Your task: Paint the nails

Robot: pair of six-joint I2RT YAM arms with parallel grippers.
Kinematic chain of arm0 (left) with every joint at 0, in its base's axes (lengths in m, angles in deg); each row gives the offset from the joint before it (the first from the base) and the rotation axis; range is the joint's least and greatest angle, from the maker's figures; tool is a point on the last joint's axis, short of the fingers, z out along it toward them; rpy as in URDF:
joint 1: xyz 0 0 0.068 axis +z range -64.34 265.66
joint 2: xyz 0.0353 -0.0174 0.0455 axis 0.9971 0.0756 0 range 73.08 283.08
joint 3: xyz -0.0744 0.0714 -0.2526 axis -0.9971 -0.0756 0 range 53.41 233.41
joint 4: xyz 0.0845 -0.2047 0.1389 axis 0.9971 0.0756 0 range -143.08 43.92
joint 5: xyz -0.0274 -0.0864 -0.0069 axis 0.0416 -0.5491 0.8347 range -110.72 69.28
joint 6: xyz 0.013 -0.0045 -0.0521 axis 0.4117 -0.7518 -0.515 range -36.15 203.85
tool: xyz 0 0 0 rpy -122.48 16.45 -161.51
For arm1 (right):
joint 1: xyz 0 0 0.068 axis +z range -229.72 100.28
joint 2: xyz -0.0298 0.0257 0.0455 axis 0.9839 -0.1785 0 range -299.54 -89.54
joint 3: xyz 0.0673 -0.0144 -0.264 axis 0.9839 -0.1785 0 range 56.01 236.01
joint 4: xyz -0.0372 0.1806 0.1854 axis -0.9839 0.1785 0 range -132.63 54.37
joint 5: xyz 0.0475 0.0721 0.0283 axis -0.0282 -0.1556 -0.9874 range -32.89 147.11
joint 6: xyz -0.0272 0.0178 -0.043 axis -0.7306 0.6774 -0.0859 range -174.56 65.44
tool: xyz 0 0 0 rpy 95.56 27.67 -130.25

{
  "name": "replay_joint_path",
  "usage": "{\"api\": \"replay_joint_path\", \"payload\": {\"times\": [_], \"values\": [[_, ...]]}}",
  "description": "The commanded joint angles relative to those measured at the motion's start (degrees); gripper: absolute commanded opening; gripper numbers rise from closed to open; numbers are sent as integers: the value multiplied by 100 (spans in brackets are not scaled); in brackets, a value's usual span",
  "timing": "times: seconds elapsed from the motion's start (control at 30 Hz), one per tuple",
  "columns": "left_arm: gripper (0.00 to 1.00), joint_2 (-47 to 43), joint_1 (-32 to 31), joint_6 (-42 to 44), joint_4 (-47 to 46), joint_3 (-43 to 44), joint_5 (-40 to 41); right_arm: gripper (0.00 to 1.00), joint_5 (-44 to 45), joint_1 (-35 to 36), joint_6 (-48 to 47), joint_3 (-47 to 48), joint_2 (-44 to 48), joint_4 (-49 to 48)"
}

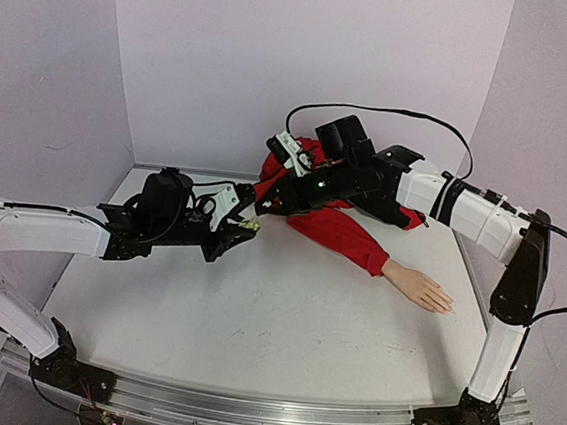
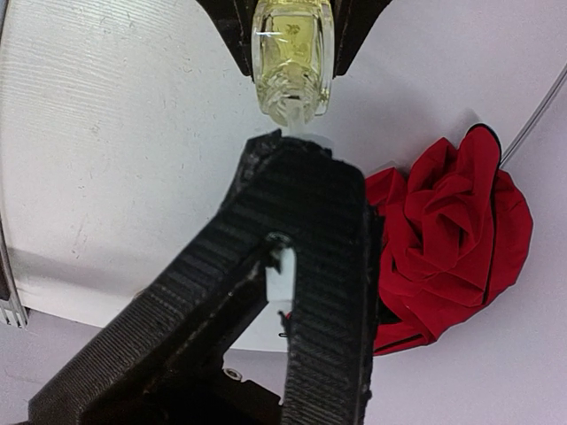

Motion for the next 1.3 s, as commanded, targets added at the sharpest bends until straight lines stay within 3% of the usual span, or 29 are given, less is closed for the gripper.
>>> {"api": "replay_joint_path", "payload": {"times": [0.0, 1.27], "values": [[0, 29, -19, -5, -127, 107, -35, 0, -12, 27, 4, -34, 335, -193], [0, 55, -19, -21, -112, 57, 30, 0, 73, 26, 95, -200, 512, -271]]}}
